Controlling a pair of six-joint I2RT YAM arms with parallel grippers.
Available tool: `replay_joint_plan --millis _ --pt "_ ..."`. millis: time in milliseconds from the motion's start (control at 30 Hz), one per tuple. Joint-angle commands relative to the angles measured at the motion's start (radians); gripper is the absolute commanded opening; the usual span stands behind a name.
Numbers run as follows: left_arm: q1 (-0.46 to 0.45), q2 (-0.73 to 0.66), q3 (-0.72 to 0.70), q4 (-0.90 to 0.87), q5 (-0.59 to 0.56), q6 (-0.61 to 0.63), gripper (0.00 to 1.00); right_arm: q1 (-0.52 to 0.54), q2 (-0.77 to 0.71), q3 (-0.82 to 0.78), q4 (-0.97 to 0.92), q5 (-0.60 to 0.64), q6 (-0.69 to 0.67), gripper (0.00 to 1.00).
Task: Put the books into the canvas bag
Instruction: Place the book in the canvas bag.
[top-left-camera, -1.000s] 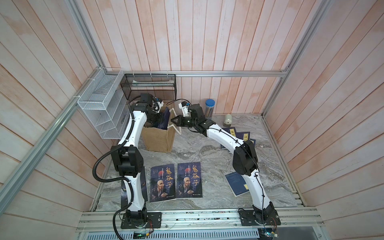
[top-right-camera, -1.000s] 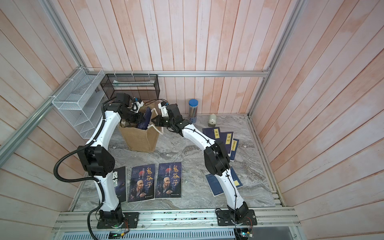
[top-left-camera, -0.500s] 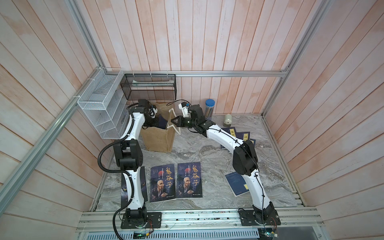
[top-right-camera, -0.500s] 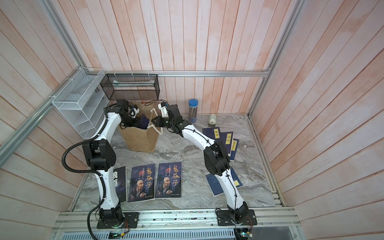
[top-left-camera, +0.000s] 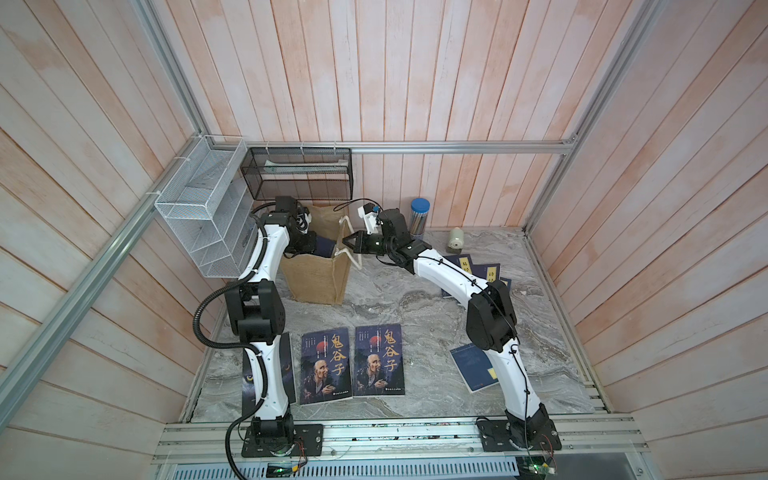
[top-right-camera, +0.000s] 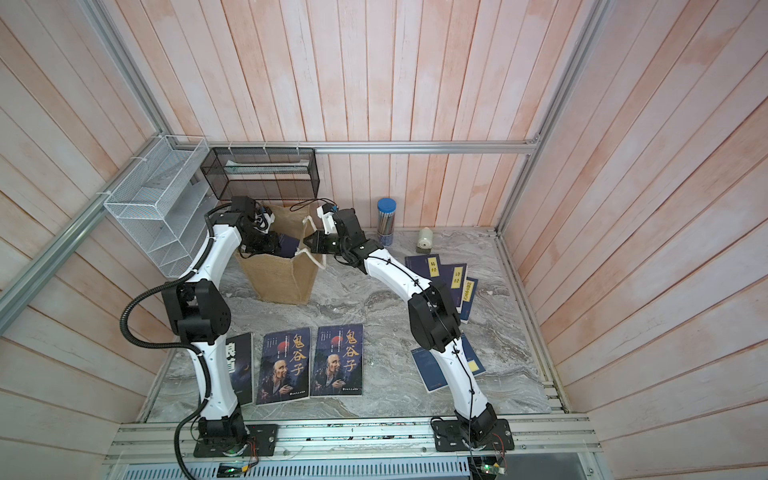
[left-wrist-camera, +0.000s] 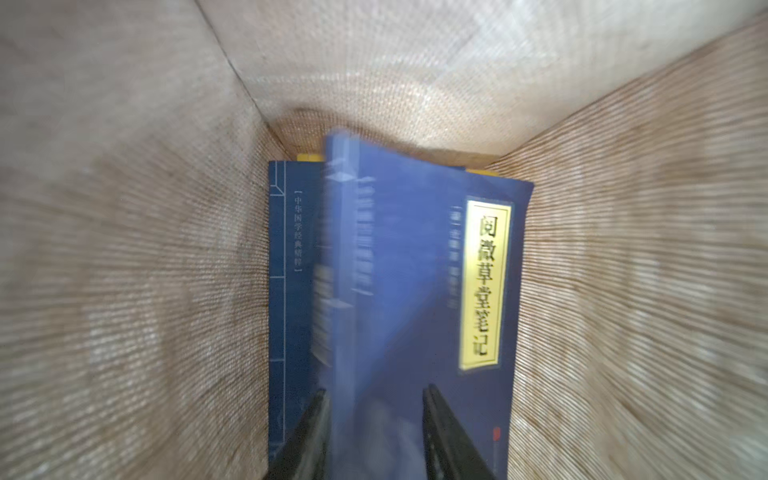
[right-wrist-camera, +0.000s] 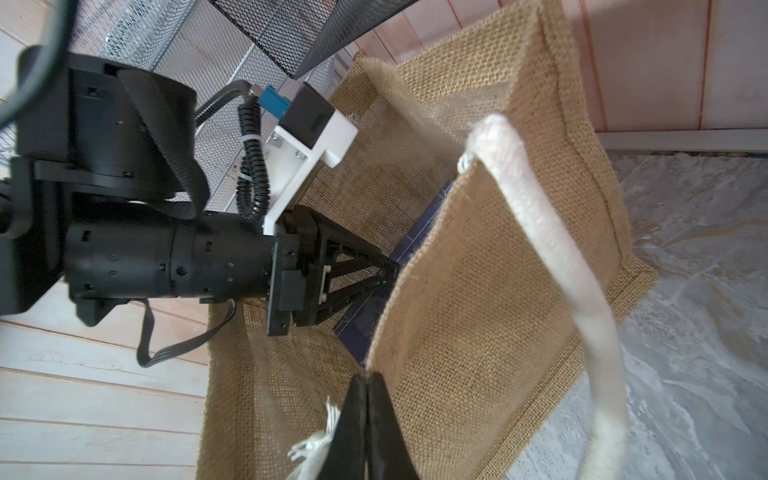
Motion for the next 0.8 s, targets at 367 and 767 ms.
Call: replay_joint_plan --millis 367,767 --pt "0.001 -0.381 -0.084 0.024 0.098 -0.051 0.43 0.026 -0.262 -0.239 -0.001 0.078 -0.014 0.28" --pt "-0.048 -0.891 -0.850 0.280 0.148 -0.190 0.43 0.030 -0.624 -0.849 0.114 0.152 0.051 0.33"
